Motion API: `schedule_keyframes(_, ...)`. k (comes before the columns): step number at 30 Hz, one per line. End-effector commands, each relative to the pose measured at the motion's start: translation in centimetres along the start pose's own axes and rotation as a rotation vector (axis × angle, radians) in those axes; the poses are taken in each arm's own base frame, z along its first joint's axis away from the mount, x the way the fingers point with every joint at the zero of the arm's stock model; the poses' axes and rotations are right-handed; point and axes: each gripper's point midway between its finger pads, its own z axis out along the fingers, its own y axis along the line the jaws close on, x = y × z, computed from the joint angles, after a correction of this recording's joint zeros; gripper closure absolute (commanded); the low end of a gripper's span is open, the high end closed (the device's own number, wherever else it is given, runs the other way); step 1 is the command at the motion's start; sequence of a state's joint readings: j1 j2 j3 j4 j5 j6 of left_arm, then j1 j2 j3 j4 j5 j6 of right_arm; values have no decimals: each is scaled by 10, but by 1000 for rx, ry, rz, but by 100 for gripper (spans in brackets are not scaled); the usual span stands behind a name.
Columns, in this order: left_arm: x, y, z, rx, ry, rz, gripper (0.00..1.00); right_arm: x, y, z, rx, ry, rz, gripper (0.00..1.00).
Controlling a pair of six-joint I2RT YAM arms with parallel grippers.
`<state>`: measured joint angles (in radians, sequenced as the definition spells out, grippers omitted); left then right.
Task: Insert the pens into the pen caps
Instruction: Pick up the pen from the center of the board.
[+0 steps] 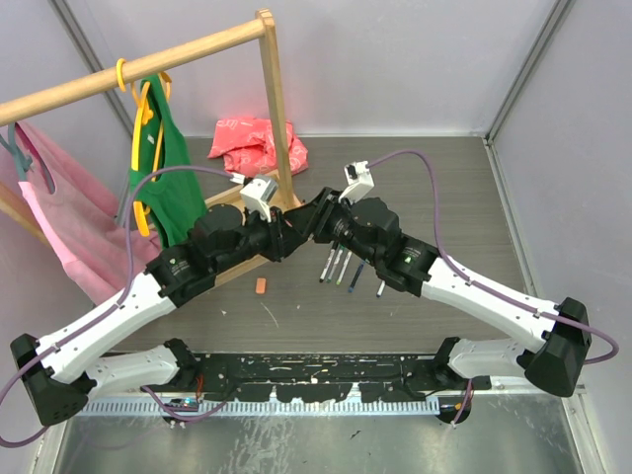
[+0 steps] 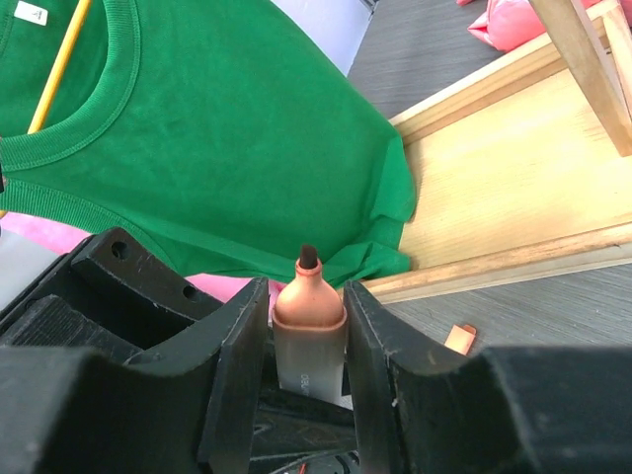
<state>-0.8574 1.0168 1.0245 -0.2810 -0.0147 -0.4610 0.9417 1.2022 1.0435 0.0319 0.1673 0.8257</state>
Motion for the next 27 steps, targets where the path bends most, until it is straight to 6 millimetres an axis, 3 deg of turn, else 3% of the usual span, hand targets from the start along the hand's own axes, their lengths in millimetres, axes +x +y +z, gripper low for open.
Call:
schedule_keyframes(1,-33,-23,-7,89,-117,-7,100,-8,24,-1,-80,-10,30,58)
schedule_keyframes(5,-33,-21,-6,82,-119,-7,100,-7,23,-1,-82,-7,32,64)
schedule_keyframes(9,-33,-20,-7,75,-120,-7,98,-10,23,-4,-83,-21,35,79)
schedule_keyframes(12,-32,-17,-7,61,-120,-10,86,-14,20,-7,-77,-36,31,86)
schedule_keyframes(14,-31,-14,-7,48,-119,-9,73,-17,17,-10,-65,-54,22,88)
schedule_keyframes(16,-30,-10,-8,28,-117,-10,64,-23,7,-13,-26,-79,4,89)
schedule_keyframes(18,-28,-5,-10,-1,-112,-11,60,-31,-7,-17,30,-113,-19,89)
schedule_keyframes(27,-8,21,-28,-108,-78,-22,57,-55,-81,-43,216,-187,-35,90)
